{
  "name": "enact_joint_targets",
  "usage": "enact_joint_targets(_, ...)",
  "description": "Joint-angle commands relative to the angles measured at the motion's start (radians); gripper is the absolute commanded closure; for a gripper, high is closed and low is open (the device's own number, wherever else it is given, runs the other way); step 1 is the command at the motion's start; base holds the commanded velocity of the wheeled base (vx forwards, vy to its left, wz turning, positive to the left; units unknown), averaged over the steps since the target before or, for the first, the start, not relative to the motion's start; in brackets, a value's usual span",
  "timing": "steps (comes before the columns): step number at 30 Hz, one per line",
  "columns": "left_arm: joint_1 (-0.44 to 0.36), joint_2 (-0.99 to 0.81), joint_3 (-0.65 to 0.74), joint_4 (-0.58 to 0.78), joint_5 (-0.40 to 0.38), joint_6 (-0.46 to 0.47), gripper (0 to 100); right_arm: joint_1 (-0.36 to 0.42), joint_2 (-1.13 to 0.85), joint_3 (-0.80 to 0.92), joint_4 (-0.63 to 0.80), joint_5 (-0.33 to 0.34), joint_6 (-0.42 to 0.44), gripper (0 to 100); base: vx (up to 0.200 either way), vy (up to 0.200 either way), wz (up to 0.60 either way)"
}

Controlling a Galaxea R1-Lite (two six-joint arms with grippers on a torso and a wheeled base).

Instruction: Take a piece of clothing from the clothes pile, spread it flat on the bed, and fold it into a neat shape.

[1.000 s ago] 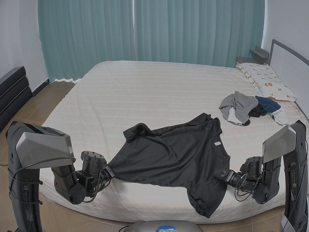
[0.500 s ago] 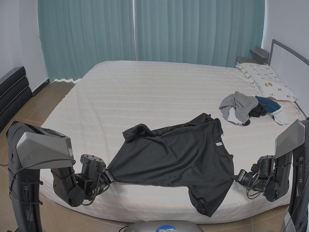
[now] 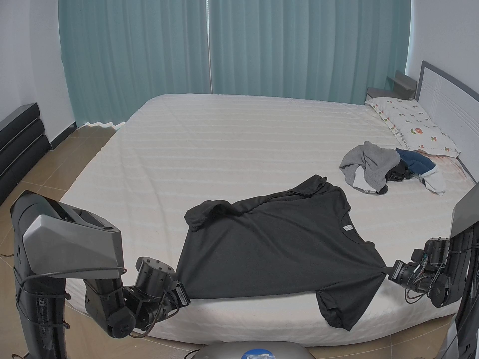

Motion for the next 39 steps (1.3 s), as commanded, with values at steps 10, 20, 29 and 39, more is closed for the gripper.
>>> enact_joint_targets(10, -0.059, -0.01, 0.033, 0.056, 0.001, 0.025, 100, -0.021, -0.032, 0.04, 0.002, 0.004, -0.071, 100, 0.0, 0.0, 0.0)
enact_joint_targets(20, -0.046, -0.009, 0.01, 0.042, -0.001, 0.016, 0, -0.01, 0.041, 0.021, -0.017, 0.024, -0.065, 0, 0.0, 0.0, 0.0)
enact_joint_targets(29, 0.032, -0.076, -0.057, 0.011, -0.004, -0.036, 0, -0.009, 0.002, -0.083, -0.015, 0.042, 0.23, 0, 0.0, 0.0, 0.0)
enact_joint_targets(39, 0.11, -0.073, -0.12, 0.013, -0.062, -0.131, 0, 0.008, 0.012, -0.143, -0.017, 0.061, 0.434, 0, 0.02, 0.0, 0.0)
